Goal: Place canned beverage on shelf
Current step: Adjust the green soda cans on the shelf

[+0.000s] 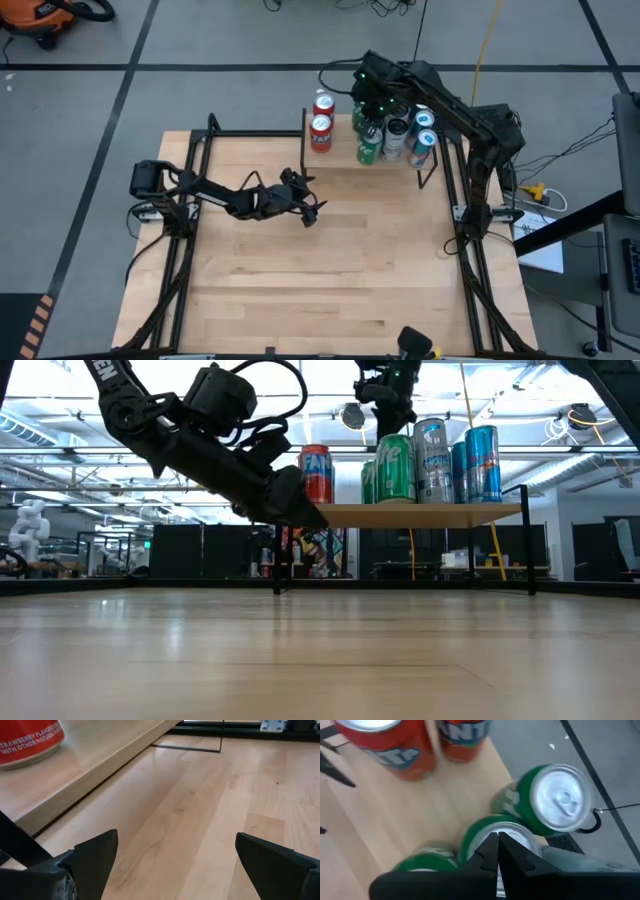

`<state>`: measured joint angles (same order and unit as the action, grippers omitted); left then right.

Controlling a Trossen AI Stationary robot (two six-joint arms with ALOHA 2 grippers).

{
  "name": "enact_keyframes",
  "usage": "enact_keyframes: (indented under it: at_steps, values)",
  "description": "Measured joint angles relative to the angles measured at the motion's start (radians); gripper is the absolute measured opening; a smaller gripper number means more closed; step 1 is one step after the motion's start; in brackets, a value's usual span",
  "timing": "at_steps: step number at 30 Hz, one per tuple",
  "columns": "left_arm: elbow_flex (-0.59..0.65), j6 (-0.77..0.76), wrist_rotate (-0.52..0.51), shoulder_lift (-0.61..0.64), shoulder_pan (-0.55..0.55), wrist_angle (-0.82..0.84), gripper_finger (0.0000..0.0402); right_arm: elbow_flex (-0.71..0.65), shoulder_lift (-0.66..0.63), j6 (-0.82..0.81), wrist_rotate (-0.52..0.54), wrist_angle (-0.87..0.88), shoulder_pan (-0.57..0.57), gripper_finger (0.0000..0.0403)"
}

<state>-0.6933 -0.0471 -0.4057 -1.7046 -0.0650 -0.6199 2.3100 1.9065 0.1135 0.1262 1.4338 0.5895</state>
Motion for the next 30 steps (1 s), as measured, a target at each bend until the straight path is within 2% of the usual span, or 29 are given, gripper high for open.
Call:
enact_keyframes:
  at_steps: [17,21,30]
  values:
    - [0.000,0.001,-0.001,0.000,0.000,0.008,0.0398,0.000,0.017,0.003,-0.001,0.017,-0.001,0.0000]
    - [0.000,0.000,-0.001,0.000,-0.001,0.008,0.0398,0.000,0.017,0.003,-0.050,0.007,-0.001,0.0000]
    - [0.000,0.000,-0.001,0.000,0.000,0.008,0.0398,0.000,0.017,0.009,-0.053,-0.023,-0.002,0.0000]
